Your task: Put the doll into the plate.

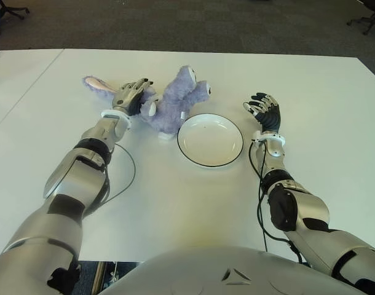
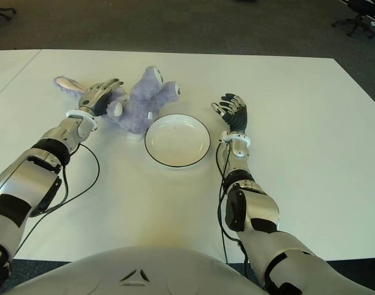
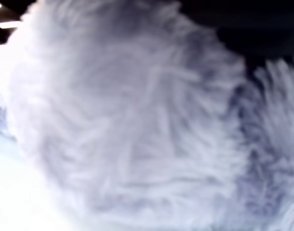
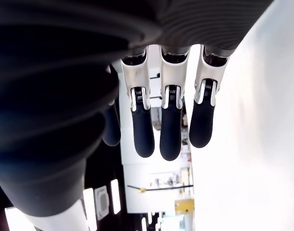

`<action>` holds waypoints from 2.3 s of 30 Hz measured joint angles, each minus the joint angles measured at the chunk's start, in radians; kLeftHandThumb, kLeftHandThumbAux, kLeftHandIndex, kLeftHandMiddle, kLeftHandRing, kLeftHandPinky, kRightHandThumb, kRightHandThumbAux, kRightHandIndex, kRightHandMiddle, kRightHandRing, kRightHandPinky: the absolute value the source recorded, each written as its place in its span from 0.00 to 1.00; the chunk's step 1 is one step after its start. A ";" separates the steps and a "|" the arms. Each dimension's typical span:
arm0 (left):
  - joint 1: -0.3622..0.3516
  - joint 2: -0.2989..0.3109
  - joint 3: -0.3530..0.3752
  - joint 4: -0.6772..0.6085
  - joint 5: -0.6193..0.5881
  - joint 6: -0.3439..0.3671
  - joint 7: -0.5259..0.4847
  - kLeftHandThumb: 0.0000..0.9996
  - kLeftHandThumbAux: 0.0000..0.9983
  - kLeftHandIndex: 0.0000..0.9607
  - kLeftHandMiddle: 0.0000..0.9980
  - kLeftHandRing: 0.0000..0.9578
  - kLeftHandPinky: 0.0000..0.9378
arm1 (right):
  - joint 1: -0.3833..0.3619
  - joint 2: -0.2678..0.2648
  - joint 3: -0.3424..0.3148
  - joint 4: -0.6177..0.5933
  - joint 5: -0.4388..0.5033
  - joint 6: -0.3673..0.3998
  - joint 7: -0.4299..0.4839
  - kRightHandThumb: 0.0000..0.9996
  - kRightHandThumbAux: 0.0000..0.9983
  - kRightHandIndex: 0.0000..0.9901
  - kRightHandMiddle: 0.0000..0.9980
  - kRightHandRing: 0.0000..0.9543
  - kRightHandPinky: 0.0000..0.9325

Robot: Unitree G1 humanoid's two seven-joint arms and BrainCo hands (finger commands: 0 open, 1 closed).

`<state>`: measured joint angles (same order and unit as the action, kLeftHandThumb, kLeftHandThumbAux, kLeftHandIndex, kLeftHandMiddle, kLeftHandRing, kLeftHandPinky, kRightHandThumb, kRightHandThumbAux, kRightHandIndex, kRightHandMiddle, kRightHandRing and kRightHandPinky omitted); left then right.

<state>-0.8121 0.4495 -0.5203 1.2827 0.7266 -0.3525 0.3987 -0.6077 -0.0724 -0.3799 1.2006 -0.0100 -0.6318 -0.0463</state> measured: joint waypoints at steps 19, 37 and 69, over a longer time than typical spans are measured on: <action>-0.022 -0.028 0.051 0.011 -0.102 0.070 -0.129 0.29 0.32 0.06 0.22 0.33 0.36 | 0.000 -0.001 0.004 0.000 0.004 0.000 -0.006 0.08 0.86 0.29 0.35 0.37 0.37; -0.048 -0.049 0.074 0.012 -0.119 0.148 -0.171 0.47 0.53 0.56 0.55 0.55 0.53 | 0.000 -0.001 0.006 0.000 0.005 0.000 -0.011 0.07 0.86 0.29 0.34 0.37 0.38; -0.039 -0.071 0.160 0.012 -0.159 0.226 -0.177 0.81 0.65 0.67 0.76 0.82 0.85 | -0.001 0.000 0.006 0.000 0.009 0.000 -0.012 0.13 0.87 0.31 0.35 0.39 0.38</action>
<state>-0.8508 0.3782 -0.3605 1.2947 0.5675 -0.1268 0.2220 -0.6089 -0.0722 -0.3736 1.2006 -0.0010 -0.6316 -0.0581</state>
